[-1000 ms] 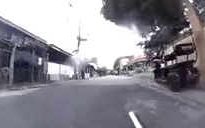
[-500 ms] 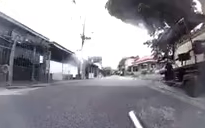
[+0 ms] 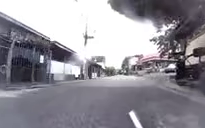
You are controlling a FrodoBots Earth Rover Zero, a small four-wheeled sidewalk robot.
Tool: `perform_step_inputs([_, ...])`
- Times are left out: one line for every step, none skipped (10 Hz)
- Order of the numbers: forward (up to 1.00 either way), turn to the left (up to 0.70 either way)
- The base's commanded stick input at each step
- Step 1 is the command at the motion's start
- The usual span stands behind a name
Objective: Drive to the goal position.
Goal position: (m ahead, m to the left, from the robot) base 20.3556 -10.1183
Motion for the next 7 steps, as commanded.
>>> perform_step_inputs([0.85, -0.06])
perform_step_inputs([0.85, -0.08])
perform_step_inputs([0.85, -0.11])
perform_step_inputs([0.85, -0.13])
perform_step_inputs([0.85, -0.15])
perform_step_inputs([0.85, -0.18])
perform_step_inputs([0.85, -0.20])
